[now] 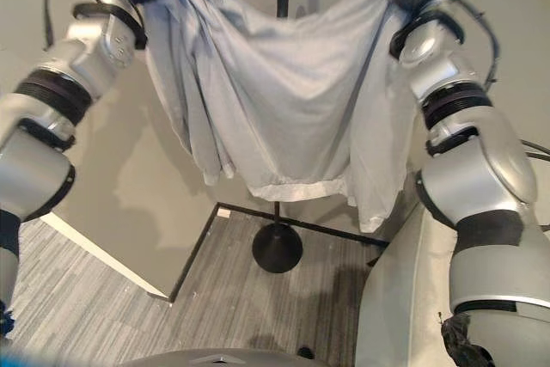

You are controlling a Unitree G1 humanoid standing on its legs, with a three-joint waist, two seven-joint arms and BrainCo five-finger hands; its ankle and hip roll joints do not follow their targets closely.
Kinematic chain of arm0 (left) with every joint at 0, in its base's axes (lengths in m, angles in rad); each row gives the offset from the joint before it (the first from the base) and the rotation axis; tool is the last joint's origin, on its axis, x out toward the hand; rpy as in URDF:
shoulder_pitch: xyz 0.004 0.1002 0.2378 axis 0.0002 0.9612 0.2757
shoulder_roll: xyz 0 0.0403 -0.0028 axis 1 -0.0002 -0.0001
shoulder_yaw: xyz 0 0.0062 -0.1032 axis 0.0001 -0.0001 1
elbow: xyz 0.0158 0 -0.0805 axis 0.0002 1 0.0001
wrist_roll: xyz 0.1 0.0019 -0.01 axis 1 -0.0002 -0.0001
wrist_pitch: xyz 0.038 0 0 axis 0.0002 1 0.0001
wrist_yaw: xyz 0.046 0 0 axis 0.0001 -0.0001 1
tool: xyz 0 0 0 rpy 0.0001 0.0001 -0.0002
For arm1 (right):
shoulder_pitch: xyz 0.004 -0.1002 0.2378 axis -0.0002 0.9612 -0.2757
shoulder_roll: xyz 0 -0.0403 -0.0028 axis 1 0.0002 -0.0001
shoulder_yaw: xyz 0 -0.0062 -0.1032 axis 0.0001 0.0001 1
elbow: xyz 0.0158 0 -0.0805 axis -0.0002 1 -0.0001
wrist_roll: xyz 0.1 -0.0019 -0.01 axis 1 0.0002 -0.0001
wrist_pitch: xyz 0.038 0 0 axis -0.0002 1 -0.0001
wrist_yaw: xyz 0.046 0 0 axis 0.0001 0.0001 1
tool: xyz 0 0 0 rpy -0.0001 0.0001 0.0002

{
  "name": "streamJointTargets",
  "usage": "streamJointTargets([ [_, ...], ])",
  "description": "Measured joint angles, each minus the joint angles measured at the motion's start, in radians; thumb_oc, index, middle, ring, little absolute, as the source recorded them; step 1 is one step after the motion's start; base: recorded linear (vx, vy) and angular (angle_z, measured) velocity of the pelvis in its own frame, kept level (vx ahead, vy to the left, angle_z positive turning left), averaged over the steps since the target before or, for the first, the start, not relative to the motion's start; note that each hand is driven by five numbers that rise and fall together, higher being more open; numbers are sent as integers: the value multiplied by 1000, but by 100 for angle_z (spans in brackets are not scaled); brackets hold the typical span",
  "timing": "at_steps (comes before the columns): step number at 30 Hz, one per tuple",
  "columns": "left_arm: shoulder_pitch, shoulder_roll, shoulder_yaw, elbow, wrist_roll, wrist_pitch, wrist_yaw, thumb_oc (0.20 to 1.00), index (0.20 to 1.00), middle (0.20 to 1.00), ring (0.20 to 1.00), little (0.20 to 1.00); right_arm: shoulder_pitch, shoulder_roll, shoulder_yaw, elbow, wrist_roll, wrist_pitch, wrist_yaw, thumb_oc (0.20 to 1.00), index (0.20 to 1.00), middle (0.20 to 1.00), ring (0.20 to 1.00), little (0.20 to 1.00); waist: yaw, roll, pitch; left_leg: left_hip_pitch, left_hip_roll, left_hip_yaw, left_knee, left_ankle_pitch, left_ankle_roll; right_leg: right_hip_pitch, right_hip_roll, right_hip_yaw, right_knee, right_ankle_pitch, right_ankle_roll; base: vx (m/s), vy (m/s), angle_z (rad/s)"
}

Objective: Hang the clothes on the sofa on the clothes rack.

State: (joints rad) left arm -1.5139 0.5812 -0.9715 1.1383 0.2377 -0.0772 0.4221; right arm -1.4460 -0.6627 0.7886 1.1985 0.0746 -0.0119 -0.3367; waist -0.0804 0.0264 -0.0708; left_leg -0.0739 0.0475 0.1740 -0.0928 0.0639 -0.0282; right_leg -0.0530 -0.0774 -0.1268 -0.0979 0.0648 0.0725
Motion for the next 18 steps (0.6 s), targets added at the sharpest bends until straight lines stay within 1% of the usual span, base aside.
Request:
streamJointTargets([
  [1, -2, -15, -31, 33, 1, -1, -1, 200, 200, 200, 200, 200, -7, 16, 27, 14, -8, 3, 0, 200, 200, 200, 200, 200, -1, 2, -2, -11, 0, 1, 0, 1, 1, -16, 0, 1, 4, 0, 0, -120, -3, -6],
  [2, 10, -54, -40, 73, 1, 4, -45, 200, 200, 200, 200, 200, -4, 69, 45, 28, -37, 14, 32, 200, 200, 200, 200, 200, -1, 3, 1, -47, 1, 3, 0, 6, 2, -54, 1, 4, 10, 2, -3, -157, 1, -7],
  [4, 18, -67, -38, 85, 0, 2, -59, 200, 200, 200, 200, 200, -2, 124, 79, 41, -59, 21, 55, 200, 200, 200, 200, 200, 1, 0, 19, -62, 1, 4, 4, 7, 3, -75, 1, 6, 18, 2, -3, -175, 17, -11],
  [5, 4, -59, -39, 128, 1, -1, -67, 200, 200, 200, 200, 200, -21, 154, 110, 64, -83, 16, 63, 200, 200, 200, 200, 200, 3, 1, 41, -104, 4, -3, 25, 7, 3, -129, -1, 15, 54, -7, 6, -97, 12, -14],
  [6, -11, -63, -38, 163, 1, 11, -90, 200, 200, 200, 200, 200, -26, 191, 132, 73, -107, 15, 89, 200, 200, 200, 200, 200, -1, 2, 76, -153, 4, -15, 26, 16, 0, -179, 0, 14, 60, 6, 0, -97, 2, -7],
  [8, 4, -81, -39, 151, 1, 12, -124, 200, 200, 200, 200, 200, -13, 191, 128, 76, -117, 20, 117, 200, 200, 200, 200, 200, 4, -6, 152, -174, 2, -21, 18, 34, 4, -201, -2, 8, 65, 14, -1, -74, 10, 11],
  [9, 12, -87, -35, 148, 1, 11, -125, 200, 200, 200, 200, 200, -4, 191, 119, 76, -117, 20, 119, 200, 200, 200, 200, 200, 5, -10, 165, -174, 1, -22, 17, 34, 4, -201, -2, 7, 64, 14, -1, -43, 14, 6],
  [12, 27, -105, -13, 130, 1, 11, -138, 200, 200, 200, 200, 200, 13, 192, 111, 74, -118, 20, 129, 200, 200, 200, 200, 200, 3, -13, 171, -168, -1, -21, 5, 35, 5, -198, -4, 2, 59, 14, -1, -13, 5, 0],
  [15, 27, -118, -1, 130, 1, 12, -153, 200, 200, 200, 200, 200, 27, 204, 102, 73, -118, 20, 130, 200, 200, 200, 200, 200, 3, -13, 171, -122, -3, -22, 2, 35, 5, -139, -4, -2, 32, 14, -1, -19, 21, 2],
  [17, 28, -124, -2, 129, 1, 13, -154, 200, 200, 200, 200, 200, 41, 213, 93, 70, -120, 19, 129, 200, 200, 200, 200, 200, 3, -13, 171, -119, -2, -22, 2, 35, 5, -135, -3, -1, 28, 14, -1, -13, 17, 0],
  [18, 34, -147, -1, 129, 1, 13, -156, 200, 200, 200, 200, 200, 85, 216, 72, 67, -136, 19, 131, 200, 200, 200, 200, 200, 4, -13, 171, -118, -2, -23, 1, 35, 5, -134, -3, -1, 28, 14, -1, 0, 0, 0],
])
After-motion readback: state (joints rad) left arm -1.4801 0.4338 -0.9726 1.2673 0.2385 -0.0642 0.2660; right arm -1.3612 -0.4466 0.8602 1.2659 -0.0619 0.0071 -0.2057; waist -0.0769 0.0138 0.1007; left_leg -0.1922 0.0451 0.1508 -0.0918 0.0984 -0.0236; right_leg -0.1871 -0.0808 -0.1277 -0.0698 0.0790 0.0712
